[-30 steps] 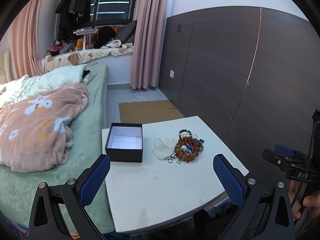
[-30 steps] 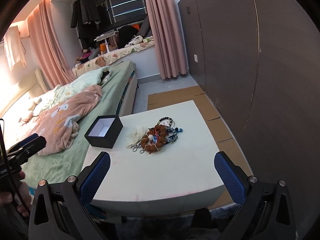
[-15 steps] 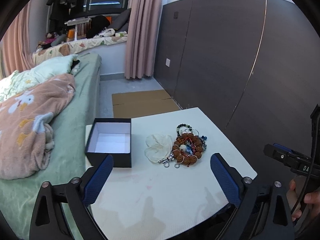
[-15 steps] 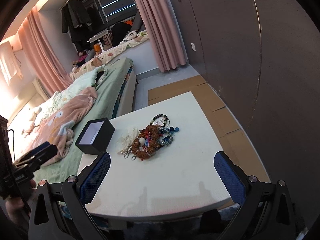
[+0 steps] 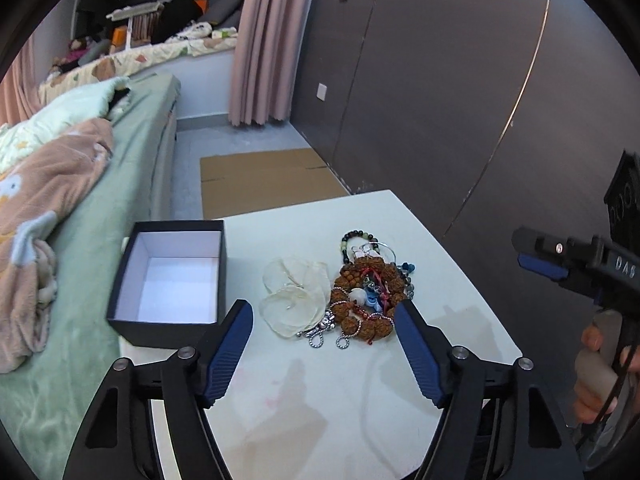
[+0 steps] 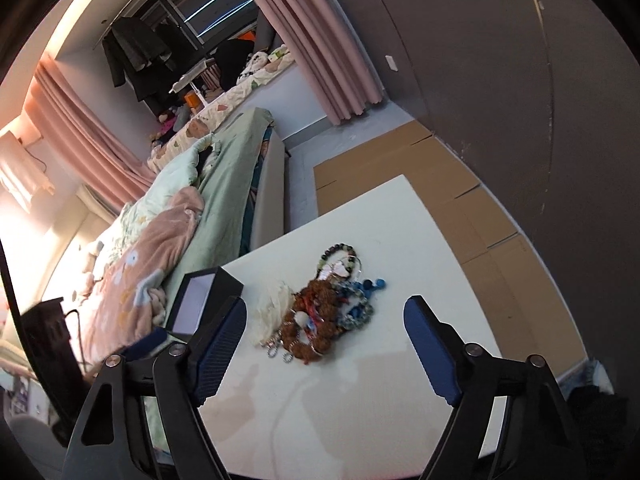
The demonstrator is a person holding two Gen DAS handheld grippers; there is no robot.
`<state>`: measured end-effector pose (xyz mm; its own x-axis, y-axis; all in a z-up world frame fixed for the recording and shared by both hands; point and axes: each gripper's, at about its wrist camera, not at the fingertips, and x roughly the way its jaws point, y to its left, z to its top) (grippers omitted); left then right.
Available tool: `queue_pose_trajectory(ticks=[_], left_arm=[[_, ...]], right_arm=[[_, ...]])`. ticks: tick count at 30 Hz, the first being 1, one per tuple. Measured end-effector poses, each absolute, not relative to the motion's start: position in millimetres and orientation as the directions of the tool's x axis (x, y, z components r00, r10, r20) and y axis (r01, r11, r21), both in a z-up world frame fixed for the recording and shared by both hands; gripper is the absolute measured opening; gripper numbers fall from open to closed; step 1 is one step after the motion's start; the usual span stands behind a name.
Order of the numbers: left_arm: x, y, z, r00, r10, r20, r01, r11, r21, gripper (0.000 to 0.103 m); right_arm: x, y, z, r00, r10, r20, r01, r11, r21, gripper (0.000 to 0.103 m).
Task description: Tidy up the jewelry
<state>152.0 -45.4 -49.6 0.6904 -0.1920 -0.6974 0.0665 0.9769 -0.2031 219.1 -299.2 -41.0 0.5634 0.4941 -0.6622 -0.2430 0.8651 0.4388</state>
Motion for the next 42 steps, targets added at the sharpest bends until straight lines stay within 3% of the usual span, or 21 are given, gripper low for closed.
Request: queue_pose_trajectory(ticks=[8, 15, 20, 26, 28, 30, 33, 42], left_arm=[[183, -56, -71, 0.645, -0.22, -0.732, 0.096, 0.973, -0.208, 0.065], [207, -66, -99, 0.593, -0.222, -0.774, 0.116, 0.975, -0.19, 0.057], [216, -66, -117, 0.584, -0.202, -0.786, 0.098, 0.979, -0.179, 0.051], [229, -68, -134, 0.569, -0.173, -0.804, 0.091, 0.985, -0.147, 0.032], [233, -65, -139, 0.557, -0.176, -0.811, 0.08, 0.984, -0.159, 0.006], [234, -60, -139, 0.562, -0.191, -0.805, 0.067, 0.98, -0.186, 0.002], [229, -55, -126, 0.605, -0.196, -0.772, 0.068, 0.978, -0.196, 0.0], [211, -31, -90, 0.673, -0.239, -0.7, 0.057, 0.96, -0.273, 0.0]], right_arm=[[238, -285, -55, 0.526, 0.546, -0.652, -0.263, 0.834, 0.486, 0.081], [247, -298, -89, 0.466, 0.559, -0.686, -0.183, 0.82, 0.543, 0.073], [251, -300, -94, 0.452, 0.579, -0.679, -0.174, 0.803, 0.57, 0.073], [263, -294, -108, 0.399, 0.645, -0.652, -0.156, 0.748, 0.645, 0.072], [266, -291, -111, 0.388, 0.658, -0.645, -0.153, 0.736, 0.66, 0.069], [270, -285, -115, 0.376, 0.67, -0.64, -0.148, 0.726, 0.672, 0.066], [273, -274, -121, 0.358, 0.67, -0.65, -0.15, 0.728, 0.669, 0.059], [283, -250, -137, 0.343, 0.609, -0.715, -0.141, 0.786, 0.602, 0.049]])
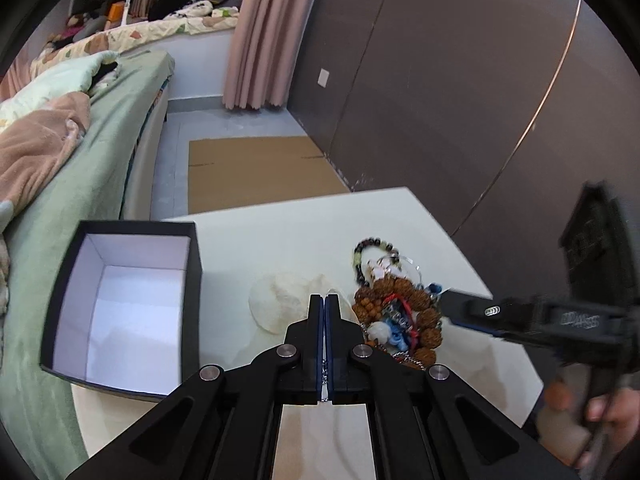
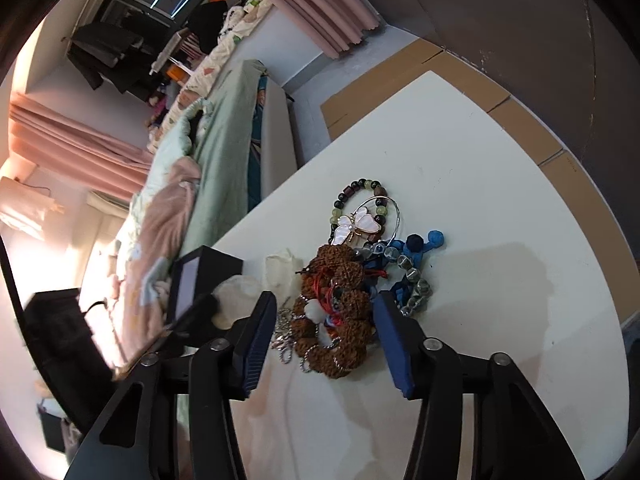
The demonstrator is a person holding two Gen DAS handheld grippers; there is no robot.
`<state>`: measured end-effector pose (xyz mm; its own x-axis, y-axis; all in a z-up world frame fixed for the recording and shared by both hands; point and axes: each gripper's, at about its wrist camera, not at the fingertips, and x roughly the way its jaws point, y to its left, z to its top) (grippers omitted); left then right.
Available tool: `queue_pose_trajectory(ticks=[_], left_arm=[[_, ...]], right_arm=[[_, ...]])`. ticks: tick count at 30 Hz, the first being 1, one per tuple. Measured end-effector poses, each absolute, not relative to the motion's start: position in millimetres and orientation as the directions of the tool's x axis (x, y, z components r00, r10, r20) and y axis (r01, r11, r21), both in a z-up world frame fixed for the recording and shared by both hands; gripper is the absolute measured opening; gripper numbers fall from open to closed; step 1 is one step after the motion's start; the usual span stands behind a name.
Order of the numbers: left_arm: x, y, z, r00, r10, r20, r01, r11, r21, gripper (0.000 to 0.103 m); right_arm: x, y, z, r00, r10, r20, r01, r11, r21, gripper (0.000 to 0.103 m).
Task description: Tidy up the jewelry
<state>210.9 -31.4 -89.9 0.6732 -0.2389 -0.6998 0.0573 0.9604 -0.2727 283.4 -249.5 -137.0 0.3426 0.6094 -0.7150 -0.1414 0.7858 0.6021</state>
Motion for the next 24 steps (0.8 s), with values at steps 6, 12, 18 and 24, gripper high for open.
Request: queue_pose_trajectory(ticks=[6, 12, 18, 24], left_arm=[[205, -19, -75, 0.7, -0.253, -0.668, 0.055, 0.952, -0.303, 0.0], [198, -6, -64, 0.717, -0.262, -0.646, 0.058, 0.946, -0.319, 0.0], [188, 10, -53, 0.743, -0.262, -0.616, 0.05, 0.94, -0.338, 0.0], [182, 28, -43, 0.768, -0.249, -0.59, 0.032, 0.935, -0.353, 0.0]], right_arm=[[289, -240, -146, 0.35, 0.538, -0.767, -0.13, 0.839, 0.529, 0.033], [286, -241, -140, 0.378, 0.543, -0.75, -0.132, 0.833, 0.537, 0.021], [270, -235, -103, 0.461, 0.59, -0.663, -0.238, 0.802, 0.549, 0.021], [261, -227, -81, 0.492, 0.597, -0.633, -0.299, 0.799, 0.521, 0.021]])
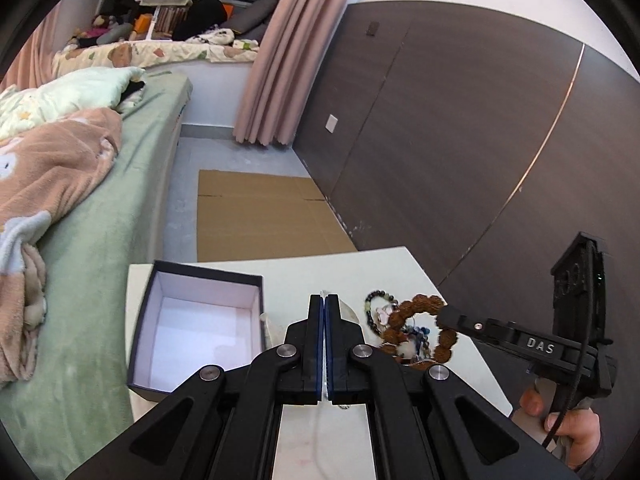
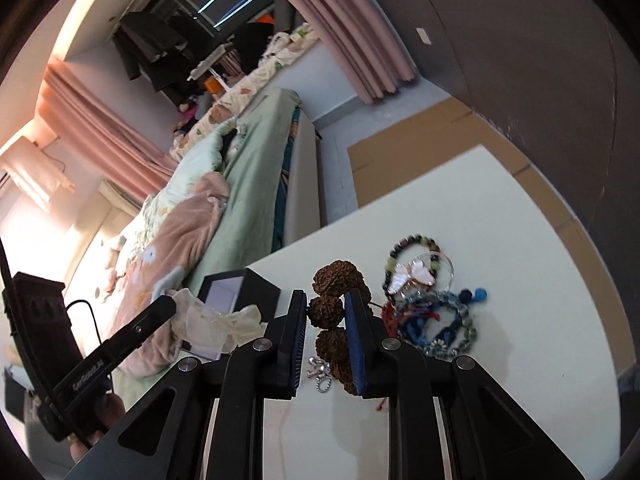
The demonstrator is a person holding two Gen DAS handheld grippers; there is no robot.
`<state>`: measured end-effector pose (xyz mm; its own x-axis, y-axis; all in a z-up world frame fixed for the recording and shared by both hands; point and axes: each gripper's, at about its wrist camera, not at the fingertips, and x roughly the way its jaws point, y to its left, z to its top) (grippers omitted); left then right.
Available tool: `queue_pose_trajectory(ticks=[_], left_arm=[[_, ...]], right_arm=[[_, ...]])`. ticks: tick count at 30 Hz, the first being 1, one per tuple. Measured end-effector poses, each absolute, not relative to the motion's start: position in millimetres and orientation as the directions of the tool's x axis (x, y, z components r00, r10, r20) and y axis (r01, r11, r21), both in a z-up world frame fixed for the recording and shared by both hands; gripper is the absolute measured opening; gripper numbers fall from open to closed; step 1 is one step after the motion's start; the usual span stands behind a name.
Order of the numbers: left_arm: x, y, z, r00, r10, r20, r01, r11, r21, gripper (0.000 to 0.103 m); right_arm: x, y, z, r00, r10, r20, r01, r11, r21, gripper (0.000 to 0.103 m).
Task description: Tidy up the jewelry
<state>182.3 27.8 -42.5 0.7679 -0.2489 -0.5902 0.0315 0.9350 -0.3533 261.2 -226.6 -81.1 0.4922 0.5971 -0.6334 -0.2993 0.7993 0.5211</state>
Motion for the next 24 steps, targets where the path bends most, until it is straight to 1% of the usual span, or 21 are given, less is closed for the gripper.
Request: queue_pose_trajectory(ticks=[8, 14, 19, 24], left_arm=[[177, 51, -32, 0.799, -0.226, -0.557, 0.0, 0.926, -0.376, 0.0], [175, 72, -29, 0.81, -0.199, -0.551, -0.045, 0.917, -0.397, 0.0], [173, 86, -26, 0.82, -0.176, -0.545, -0.075, 0.911, -0.407, 0.0], [175, 95, -29, 0.811, -0.187, -0.554, -0.086, 0.899, -0.429, 0.0]], right_arm=[[251, -206, -36, 0.549, 0.589, -0.593, -0.399, 0.808, 0.433, 0.021], [248, -180, -5, 0.565, 0.605, -0.561, -0.482, 0.794, 0.37, 0.021], [252, -159, 10, 0.557, 0.624, -0.549, -0.526, 0.776, 0.348, 0.021], [255, -146, 21, 0.55, 0.644, -0.532, -0.553, 0.758, 0.346, 0.021]])
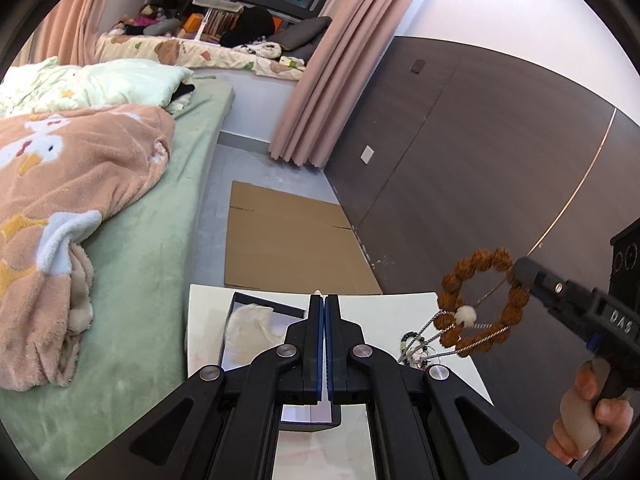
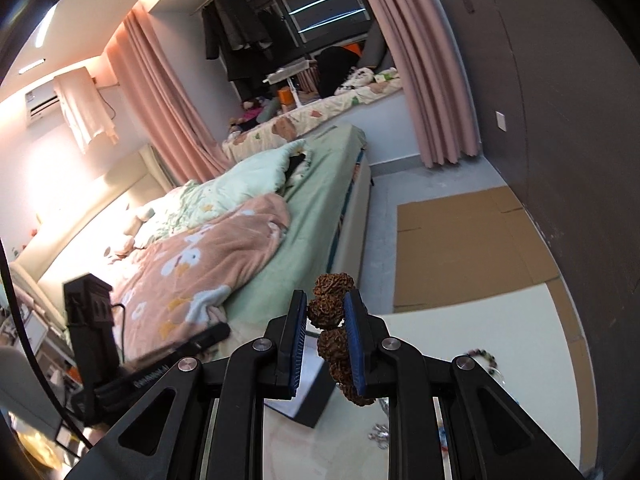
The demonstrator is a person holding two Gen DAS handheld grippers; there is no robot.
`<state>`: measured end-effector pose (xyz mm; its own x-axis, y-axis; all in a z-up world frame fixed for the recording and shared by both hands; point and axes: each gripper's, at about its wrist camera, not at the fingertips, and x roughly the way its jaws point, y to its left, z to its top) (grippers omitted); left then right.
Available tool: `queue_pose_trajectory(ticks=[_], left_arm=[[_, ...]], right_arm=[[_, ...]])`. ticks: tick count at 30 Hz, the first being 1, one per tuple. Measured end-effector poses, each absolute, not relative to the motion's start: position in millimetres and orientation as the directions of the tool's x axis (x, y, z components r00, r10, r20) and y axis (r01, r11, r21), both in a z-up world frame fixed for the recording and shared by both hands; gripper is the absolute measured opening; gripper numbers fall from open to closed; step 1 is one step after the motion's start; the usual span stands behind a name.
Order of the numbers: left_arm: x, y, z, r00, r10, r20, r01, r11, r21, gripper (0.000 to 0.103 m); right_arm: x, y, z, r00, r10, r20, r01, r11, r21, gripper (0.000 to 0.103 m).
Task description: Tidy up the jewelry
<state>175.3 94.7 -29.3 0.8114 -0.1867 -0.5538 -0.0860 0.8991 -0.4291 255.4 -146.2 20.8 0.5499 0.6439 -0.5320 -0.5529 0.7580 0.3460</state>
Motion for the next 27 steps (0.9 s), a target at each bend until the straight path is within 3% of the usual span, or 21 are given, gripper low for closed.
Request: queue_pose_trajectory(ticks=[14, 27], left_arm=[[190, 118, -48, 0.757, -0.301, -0.58, -0.11, 0.816, -0.567, 0.0], [187, 132, -50, 0.747, -0.298, -0.595, -0.149, 0.796, -0.586, 0.001]], right_arm=[[257, -122, 57, 0.529, 0.704, -0.474, -0.619, 0.702, 0.353, 0.021], [267, -94, 19, 0.425, 0.744, -0.516, -0.642, 0.649, 0.408, 0.021]])
